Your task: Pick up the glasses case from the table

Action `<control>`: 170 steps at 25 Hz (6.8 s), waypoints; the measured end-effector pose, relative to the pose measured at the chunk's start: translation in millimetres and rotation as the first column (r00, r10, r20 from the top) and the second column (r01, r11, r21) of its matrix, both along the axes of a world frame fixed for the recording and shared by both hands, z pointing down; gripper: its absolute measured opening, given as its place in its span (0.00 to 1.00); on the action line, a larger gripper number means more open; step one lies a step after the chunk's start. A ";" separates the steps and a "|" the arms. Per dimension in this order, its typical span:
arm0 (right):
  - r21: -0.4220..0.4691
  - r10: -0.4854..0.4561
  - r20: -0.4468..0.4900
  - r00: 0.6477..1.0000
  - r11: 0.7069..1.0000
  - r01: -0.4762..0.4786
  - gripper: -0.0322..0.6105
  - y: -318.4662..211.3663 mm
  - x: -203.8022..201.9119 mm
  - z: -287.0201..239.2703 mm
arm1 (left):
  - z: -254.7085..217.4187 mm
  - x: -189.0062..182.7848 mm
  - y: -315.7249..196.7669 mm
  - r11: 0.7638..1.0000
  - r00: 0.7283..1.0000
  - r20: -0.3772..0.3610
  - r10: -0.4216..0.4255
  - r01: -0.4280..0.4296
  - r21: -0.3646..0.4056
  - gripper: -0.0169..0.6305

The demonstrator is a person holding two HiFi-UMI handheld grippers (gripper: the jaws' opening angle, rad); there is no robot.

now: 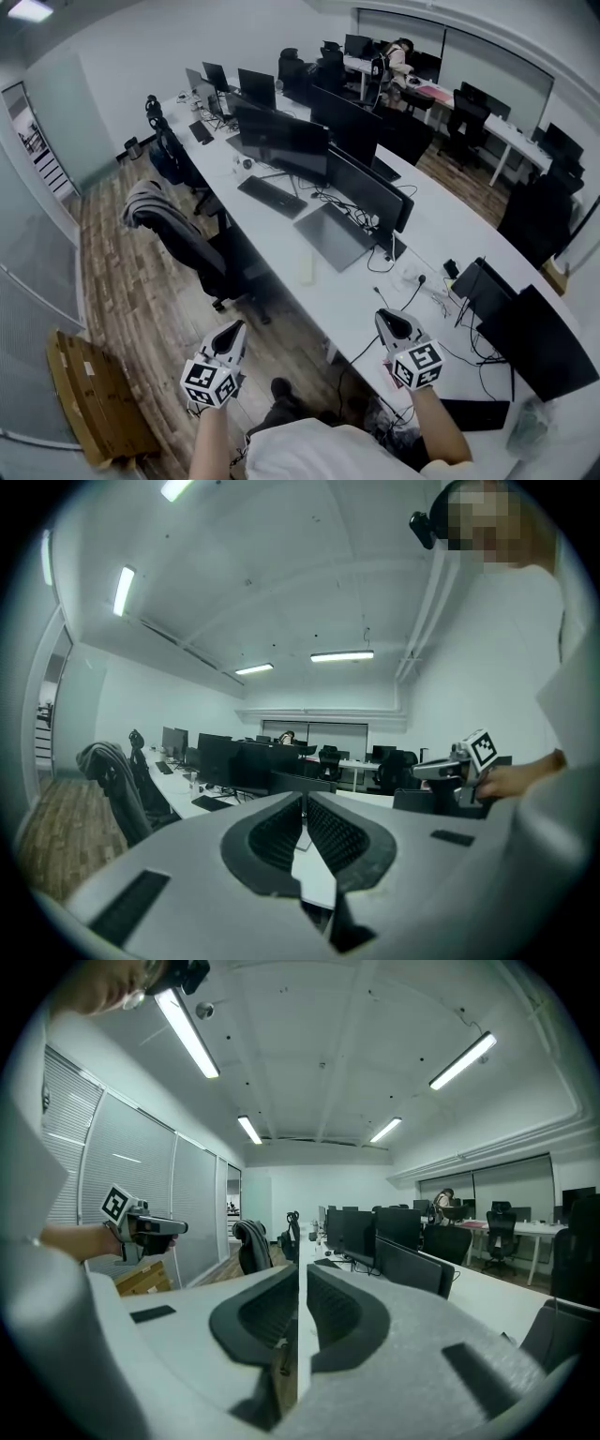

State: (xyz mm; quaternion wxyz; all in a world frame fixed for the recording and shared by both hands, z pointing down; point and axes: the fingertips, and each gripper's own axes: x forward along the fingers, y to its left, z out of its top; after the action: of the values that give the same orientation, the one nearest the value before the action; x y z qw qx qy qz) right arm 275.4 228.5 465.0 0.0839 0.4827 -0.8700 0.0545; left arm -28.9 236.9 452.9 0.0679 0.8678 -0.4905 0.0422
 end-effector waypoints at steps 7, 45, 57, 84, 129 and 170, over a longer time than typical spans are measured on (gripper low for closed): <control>0.000 0.038 -0.026 0.999 0.999 -0.038 0.09 -39.3 -22.1 1.6 | 13.2 -22.2 -52.5 0.999 0.999 -0.008 0.040 -0.040 -0.009 0.05; -0.036 0.167 -0.085 0.982 0.985 -0.171 0.08 -218.8 -143.4 11.9 | 35.3 -137.6 -265.7 0.983 0.984 -0.033 0.176 -0.178 -0.041 0.05; -0.050 0.110 -0.069 0.992 0.992 -0.114 0.08 -290.4 -120.9 20.4 | 37.6 -109.2 -316.4 0.990 0.991 -0.029 0.130 -0.132 -0.048 0.05; -0.108 0.042 -0.042 0.998 0.993 -0.046 0.08 -388.1 -58.3 50.0 | 36.3 -40.2 -406.4 0.994 0.996 0.006 0.093 -0.092 -0.052 0.05; -0.413 0.039 -0.118 0.992 0.907 -0.085 0.73 -436.4 -143.3 151.3 | 97.9 -64.3 -494.8 0.948 0.955 -0.029 0.294 -0.295 -0.118 0.05; -0.818 -0.004 -0.342 0.940 0.493 -0.296 0.71 -421.3 -170.7 501.4 | 201.8 -63.5 -501.0 0.904 0.956 -0.064 0.286 -0.292 -0.312 0.05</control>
State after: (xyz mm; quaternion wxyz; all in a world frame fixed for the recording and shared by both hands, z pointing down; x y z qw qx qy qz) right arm 104.7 -192.7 966.4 0.4378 0.4516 -0.6590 0.4124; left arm -92.4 -264.1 654.7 0.2040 0.9087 -0.3426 0.1231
